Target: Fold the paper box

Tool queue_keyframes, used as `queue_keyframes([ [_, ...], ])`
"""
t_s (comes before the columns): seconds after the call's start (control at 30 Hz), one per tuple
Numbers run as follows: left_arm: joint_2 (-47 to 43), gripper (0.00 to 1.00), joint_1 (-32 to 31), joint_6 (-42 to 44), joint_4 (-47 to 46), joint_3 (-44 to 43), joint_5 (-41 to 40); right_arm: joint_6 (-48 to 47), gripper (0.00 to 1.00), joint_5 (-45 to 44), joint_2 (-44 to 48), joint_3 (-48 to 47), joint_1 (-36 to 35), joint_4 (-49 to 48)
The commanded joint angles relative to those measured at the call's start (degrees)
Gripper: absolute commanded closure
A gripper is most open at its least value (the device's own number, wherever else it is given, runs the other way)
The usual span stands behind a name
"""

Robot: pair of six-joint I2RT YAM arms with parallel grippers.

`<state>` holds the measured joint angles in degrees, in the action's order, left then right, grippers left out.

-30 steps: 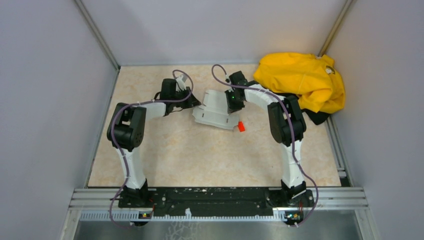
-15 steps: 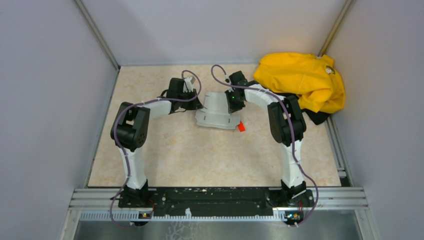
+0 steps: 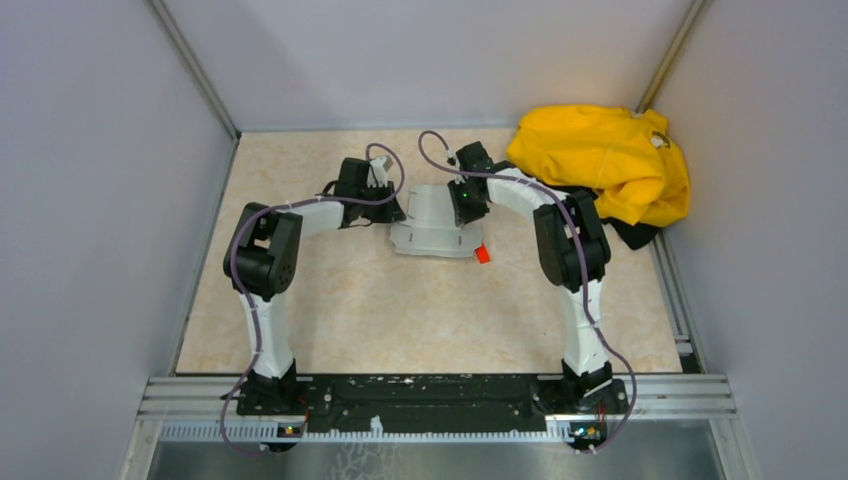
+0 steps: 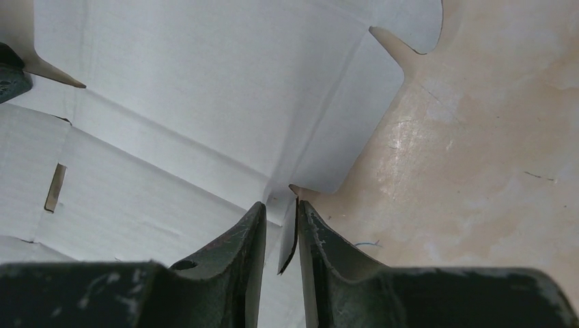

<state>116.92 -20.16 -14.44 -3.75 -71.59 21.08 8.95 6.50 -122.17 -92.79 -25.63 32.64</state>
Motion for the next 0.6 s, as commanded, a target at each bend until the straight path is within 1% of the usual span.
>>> queue_keyframes([
  [0.0, -0.7, 0.77, -0.4, 1.0, 1.7, -2.4, -0.2, -0.5, 0.74, -0.2, 0.4, -2.2, -1.4, -2.2],
  [0.2, -0.9, 0.77, -1.0, 1.3, 3.5, -2.7, -3.5, 0.8, 0.68, 0.5, 2.2, -1.1, -1.4, -3.8],
  [0.57, -1.2, 0.78, -1.4, 1.5, 5.1, -1.0, -5.1, 3.2, 0.66, -0.4, 3.7, 0.0, -1.3, -4.8],
])
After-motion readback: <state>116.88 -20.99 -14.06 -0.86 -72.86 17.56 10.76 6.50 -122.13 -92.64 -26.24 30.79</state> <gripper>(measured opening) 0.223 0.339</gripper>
